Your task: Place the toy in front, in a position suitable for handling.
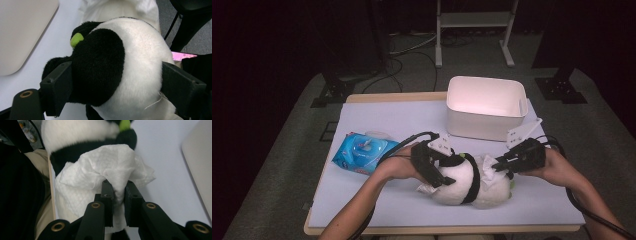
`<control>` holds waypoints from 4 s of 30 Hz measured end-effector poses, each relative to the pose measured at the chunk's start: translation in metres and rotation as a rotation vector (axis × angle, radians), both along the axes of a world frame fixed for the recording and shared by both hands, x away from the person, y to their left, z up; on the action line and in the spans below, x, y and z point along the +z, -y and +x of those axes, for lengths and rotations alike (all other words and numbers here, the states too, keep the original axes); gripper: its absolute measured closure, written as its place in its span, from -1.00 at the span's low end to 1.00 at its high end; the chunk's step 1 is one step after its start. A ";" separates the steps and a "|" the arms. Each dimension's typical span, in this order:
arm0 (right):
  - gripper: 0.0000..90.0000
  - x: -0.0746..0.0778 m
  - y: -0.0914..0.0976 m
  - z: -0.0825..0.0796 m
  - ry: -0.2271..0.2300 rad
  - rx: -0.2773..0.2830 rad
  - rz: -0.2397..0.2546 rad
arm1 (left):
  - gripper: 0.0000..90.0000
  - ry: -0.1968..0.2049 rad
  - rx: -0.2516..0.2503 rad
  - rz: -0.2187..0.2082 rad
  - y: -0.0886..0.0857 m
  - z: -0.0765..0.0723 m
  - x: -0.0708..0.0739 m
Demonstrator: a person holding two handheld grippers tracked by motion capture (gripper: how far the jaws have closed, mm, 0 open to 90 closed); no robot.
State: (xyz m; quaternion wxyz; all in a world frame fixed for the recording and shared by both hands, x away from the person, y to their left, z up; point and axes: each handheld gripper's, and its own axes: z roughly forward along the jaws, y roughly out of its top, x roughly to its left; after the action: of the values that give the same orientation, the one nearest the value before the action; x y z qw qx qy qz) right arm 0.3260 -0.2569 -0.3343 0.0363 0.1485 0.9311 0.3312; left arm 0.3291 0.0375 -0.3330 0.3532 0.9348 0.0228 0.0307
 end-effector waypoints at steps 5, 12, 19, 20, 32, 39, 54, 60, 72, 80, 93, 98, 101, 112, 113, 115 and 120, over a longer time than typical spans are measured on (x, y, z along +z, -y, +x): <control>0.76 -0.010 0.024 -0.005 -0.015 -0.057 0.021 | -0.65 -0.007 0.006 -0.005 -0.003 0.001 0.000; 0.76 -0.016 0.037 -0.010 -0.026 -0.090 0.026 | -0.65 -0.008 0.012 -0.007 -0.004 0.002 -0.001; 0.75 -0.009 0.018 -0.004 -0.003 -0.040 0.032 | -0.65 -0.004 0.015 -0.019 -0.001 0.002 0.000; 0.75 -0.008 0.013 -0.003 -0.002 -0.032 0.029 | -0.65 -0.005 0.017 -0.020 0.000 0.002 0.000; 0.75 0.004 -0.024 0.007 0.010 0.035 -0.011 | -0.65 0.018 0.003 -0.031 0.010 -0.001 0.003; 0.75 0.005 -0.041 0.009 0.007 0.071 -0.038 | -0.66 0.022 -0.003 -0.046 0.017 0.000 0.005; 0.75 -0.003 -0.020 0.002 0.004 0.024 -0.005 | -0.77 0.027 0.039 -0.058 0.010 -0.005 0.011; 0.75 -0.004 -0.015 -0.002 0.005 0.013 0.012 | -0.79 -0.027 0.054 -0.086 0.006 -0.006 0.003; 0.75 -0.005 -0.008 -0.005 0.006 0.006 0.025 | -0.80 -0.146 0.025 -0.105 0.004 -0.001 -0.017; 0.75 -0.006 -0.004 -0.006 0.011 0.001 0.039 | -0.58 -0.171 0.038 -0.157 0.002 0.001 -0.020; 0.75 0.002 -0.006 -0.004 0.006 0.001 0.120 | -0.41 -0.130 0.032 -0.152 -0.004 0.005 0.002; 0.75 0.005 -0.009 -0.002 0.011 0.006 0.127 | -0.39 -0.103 0.026 -0.126 -0.005 0.004 0.012; 0.75 0.008 -0.011 -0.002 0.011 0.008 0.135 | -0.38 -0.087 0.027 -0.128 -0.007 0.003 0.020; 0.75 0.009 -0.021 0.002 0.004 0.020 0.182 | -0.32 -0.042 0.022 -0.077 -0.015 0.001 0.040; 0.75 0.009 -0.021 0.003 0.006 0.019 0.182 | -0.33 -0.045 0.022 -0.074 -0.013 0.001 0.038; 0.75 0.010 -0.021 0.004 0.006 0.016 0.181 | -0.34 -0.049 0.022 -0.081 -0.012 0.001 0.034; 0.75 0.014 -0.016 0.004 0.001 0.002 0.199 | -0.36 -0.043 0.012 -0.091 -0.007 -0.001 0.035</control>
State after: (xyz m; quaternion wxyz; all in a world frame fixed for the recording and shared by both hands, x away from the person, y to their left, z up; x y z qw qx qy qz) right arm 0.3301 -0.2404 -0.3203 0.0214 0.1504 0.8937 0.4221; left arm 0.3286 0.0450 -0.2983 0.3945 0.9180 0.0373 0.0117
